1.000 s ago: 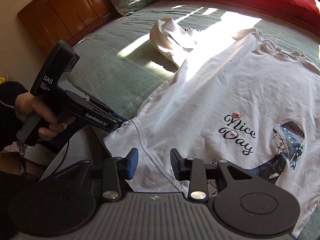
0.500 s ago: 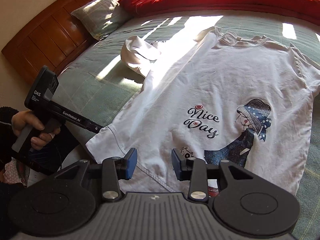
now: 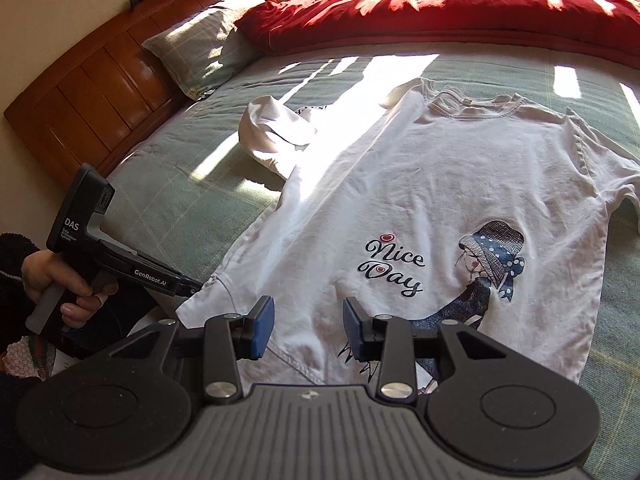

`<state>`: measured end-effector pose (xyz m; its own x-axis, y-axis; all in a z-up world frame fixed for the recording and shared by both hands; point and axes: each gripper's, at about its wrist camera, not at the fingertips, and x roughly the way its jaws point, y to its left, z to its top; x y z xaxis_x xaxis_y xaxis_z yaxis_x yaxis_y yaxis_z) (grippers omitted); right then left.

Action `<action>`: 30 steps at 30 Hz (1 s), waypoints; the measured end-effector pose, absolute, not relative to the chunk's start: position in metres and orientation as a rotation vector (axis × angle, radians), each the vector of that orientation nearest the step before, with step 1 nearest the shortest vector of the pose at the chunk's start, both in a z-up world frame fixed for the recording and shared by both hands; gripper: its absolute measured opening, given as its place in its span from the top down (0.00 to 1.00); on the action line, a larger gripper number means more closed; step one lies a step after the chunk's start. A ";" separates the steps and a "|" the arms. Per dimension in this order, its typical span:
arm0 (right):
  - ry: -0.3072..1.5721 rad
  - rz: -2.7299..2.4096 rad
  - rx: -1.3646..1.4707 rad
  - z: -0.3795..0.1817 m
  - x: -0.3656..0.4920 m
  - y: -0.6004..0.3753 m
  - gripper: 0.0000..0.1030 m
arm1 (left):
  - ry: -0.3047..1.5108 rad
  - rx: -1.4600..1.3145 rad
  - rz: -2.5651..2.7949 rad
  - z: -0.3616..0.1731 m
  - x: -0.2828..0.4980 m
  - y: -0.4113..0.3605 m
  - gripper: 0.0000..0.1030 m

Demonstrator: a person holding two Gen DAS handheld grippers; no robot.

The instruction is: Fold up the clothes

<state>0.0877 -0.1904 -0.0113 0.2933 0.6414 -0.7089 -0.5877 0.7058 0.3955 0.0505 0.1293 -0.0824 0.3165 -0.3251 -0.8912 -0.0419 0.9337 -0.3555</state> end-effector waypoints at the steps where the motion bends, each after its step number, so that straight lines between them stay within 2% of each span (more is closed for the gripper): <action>1: 0.974 0.809 0.069 -0.011 0.089 -0.194 0.59 | 1.226 -0.343 -0.191 -0.076 0.049 0.133 0.99; 12: 0.950 0.706 0.149 -0.010 0.094 -0.231 0.59 | 1.149 -0.348 -0.088 -0.047 0.024 0.173 1.00; 26: 0.962 0.535 0.235 -0.023 0.106 -0.279 0.59 | 1.254 -0.285 -0.017 -0.075 0.017 0.188 0.99; 30: 0.979 0.494 0.244 -0.030 0.107 -0.292 0.59 | 1.260 -0.259 -0.030 -0.070 0.017 0.191 0.95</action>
